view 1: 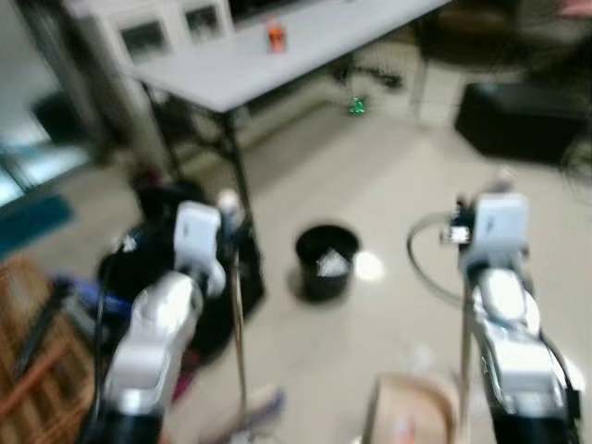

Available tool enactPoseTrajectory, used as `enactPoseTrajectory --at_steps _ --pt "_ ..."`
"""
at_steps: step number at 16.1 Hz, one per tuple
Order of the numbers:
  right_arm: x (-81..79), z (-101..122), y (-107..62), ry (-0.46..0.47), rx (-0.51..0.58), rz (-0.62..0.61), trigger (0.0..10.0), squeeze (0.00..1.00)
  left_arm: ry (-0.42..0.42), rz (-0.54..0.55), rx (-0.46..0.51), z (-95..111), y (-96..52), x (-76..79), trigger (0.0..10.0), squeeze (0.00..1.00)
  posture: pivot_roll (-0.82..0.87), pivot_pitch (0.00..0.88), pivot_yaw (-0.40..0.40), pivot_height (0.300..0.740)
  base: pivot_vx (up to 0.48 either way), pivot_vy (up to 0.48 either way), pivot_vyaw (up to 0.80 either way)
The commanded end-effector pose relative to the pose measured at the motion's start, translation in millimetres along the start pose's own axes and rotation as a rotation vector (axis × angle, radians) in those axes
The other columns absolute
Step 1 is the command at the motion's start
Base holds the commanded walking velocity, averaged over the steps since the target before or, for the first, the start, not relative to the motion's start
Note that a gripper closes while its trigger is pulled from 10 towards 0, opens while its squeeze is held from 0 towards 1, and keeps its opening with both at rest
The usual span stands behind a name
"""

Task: Sweep floor

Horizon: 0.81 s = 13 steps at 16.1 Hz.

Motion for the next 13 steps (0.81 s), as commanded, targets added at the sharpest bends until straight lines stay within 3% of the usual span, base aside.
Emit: enactPoseTrajectory --at_steps 1,7,11,13 --pt "0.8 9 -0.1 0.001 0.025 -0.008 10.0 0.00 -0.001 -0.011 0.027 8 2.3 0.0 10.0 0.00 0.02 0.000 0.082 0.740 0.000 0.000 -0.80" --pt "6.2 17 -2.6 -0.023 0.047 -0.037 10.0 0.00 0.043 0.054 0.080 18 7.4 -6.4 10.0 0.00 0.01 0.000 0.088 0.740 0.000 0.000 -0.80" --pt "2.5 19 -6.4 -0.033 0.061 -0.039 10.0 0.00 0.046 0.031 0.110 21 6.0 0.5 10.0 0.00 0.01 0.000 0.087 0.740 0.000 0.000 -0.80" --pt "-0.5 21 -7.3 -0.042 0.069 -0.031 10.0 0.00 0.041 0.038 0.118 21 4.8 0.2 10.0 0.00 0.01 0.000 0.078 0.740 0.292 0.000 -0.80"
Point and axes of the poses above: a point about 5 cm out from each wrist's last joint towards the gripper, its own y axis pointing out of the wrist towards the gripper, its own z axis along the axis of the wrist's last joint, x = y × z, the point moved 3 cm from there along y, pointing out of the wrist towards the gripper, and after that the axes turned 11 degrees about y, right-handed, at the moved point
